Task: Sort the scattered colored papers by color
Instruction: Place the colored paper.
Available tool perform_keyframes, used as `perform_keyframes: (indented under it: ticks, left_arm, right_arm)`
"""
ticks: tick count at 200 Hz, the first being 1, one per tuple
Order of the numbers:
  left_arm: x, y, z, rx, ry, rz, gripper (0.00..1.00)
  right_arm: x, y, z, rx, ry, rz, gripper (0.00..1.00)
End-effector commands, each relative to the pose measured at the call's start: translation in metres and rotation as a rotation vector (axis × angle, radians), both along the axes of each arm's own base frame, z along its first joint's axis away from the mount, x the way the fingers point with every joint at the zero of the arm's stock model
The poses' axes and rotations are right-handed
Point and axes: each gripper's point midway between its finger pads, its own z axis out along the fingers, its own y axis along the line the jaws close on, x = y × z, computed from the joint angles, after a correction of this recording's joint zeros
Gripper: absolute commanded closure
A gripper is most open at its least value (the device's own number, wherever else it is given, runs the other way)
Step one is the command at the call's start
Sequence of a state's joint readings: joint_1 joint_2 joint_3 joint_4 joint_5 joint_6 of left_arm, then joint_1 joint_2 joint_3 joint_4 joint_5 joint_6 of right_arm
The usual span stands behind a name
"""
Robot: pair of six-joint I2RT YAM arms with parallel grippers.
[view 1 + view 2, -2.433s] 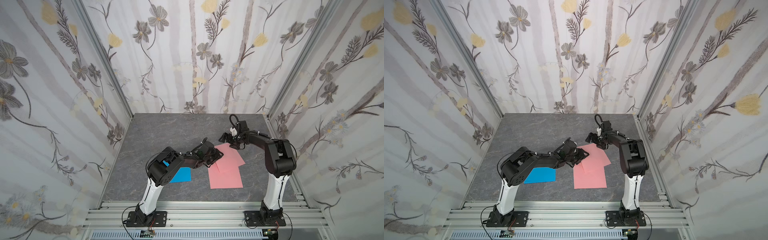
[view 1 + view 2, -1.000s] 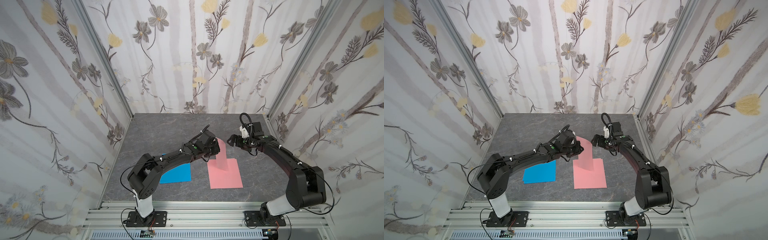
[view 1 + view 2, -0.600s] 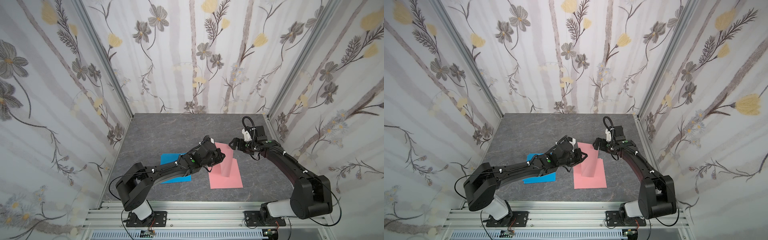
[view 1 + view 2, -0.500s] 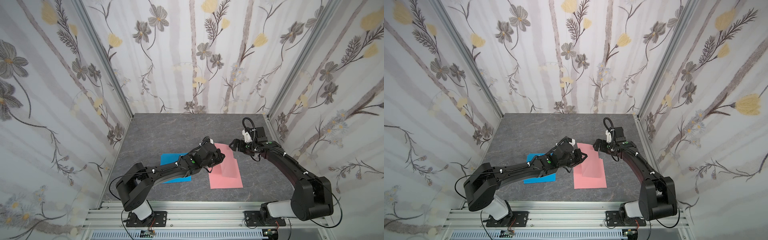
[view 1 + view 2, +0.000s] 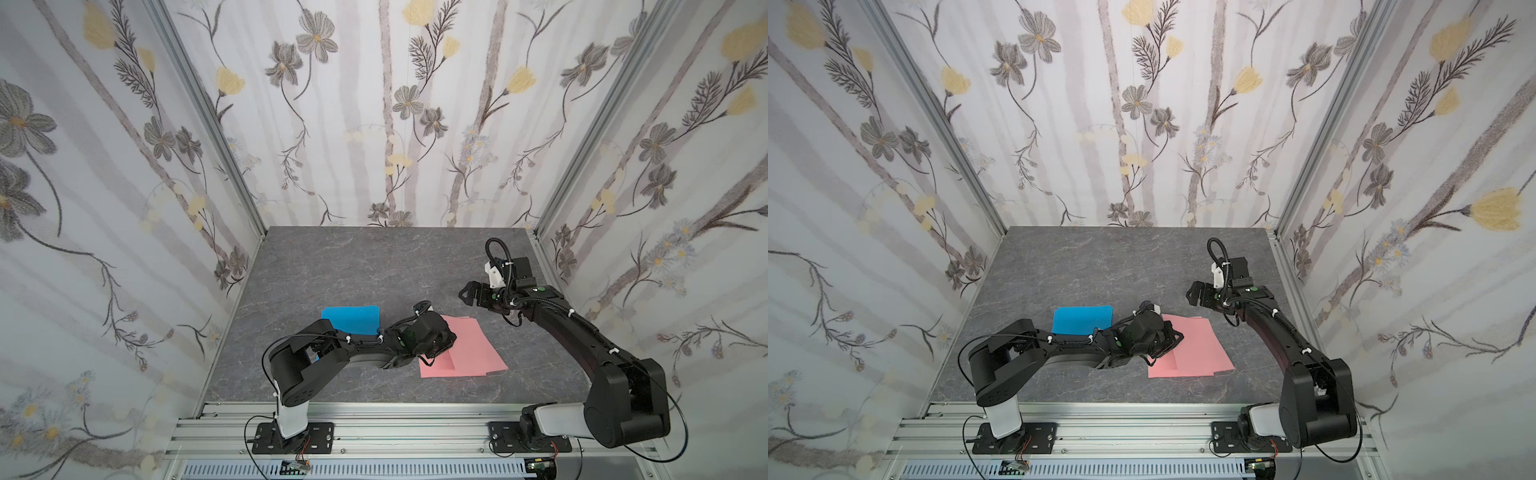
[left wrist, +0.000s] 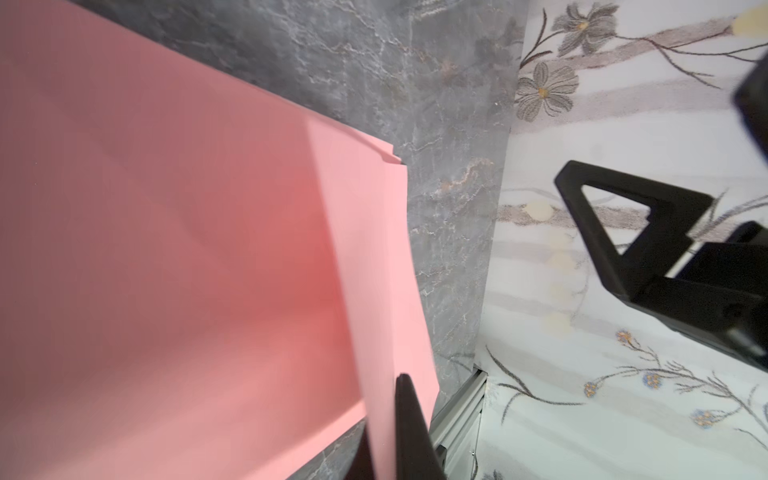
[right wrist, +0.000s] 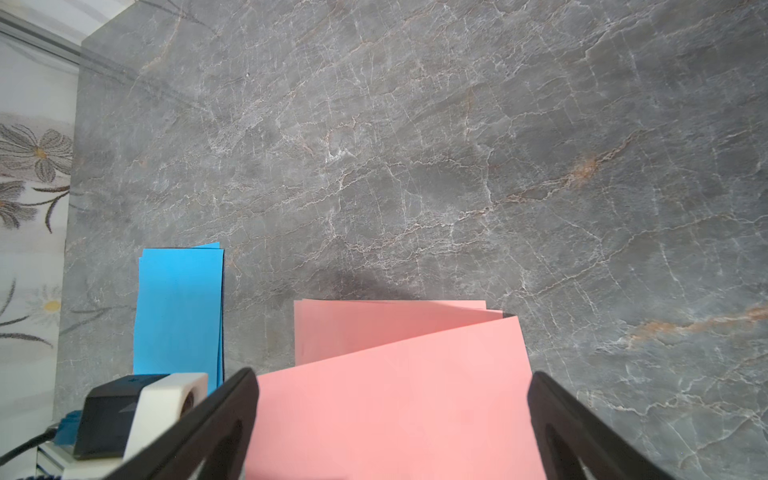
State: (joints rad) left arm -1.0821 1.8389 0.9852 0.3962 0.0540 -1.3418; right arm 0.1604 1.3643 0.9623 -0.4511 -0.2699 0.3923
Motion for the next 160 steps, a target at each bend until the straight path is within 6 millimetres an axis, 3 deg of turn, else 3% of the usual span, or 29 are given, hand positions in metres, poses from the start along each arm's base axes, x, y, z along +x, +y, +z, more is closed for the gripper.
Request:
perform_keyframes:
  ticks: [1,31,69,75,116,160]
  left_arm:
    - [0.002,-0.004,0.017,-0.043,-0.02,0.014,1.0]
    - [0.001,0.008,0.023,0.034,-0.054,0.005,1.0]
    - [-0.003,0.02,0.017,0.093,-0.057,-0.001,1.0]
    - [-0.004,0.02,0.017,0.101,-0.058,-0.009,1.0]
    - [-0.008,0.016,-0.002,0.145,-0.035,-0.054,1.0]
    - [-0.006,0.014,-0.003,0.173,-0.049,-0.069,1.0]
  right_arm:
    - [-0.004,0.004,0.002,0.017,-0.009,0.025,0.0]
    - [-0.004,0.002,0.003,0.015,-0.014,0.016,0.0]
    - [-0.004,0.004,0.005,0.028,-0.021,0.017,0.0]
    - [-0.011,0.003,-0.008,0.024,0.012,0.018,0.0]
    - [-0.024,0.009,-0.022,0.078,0.053,0.011,0.0]
    - [-0.046,0.008,-0.037,0.134,0.057,-0.04,0.0]
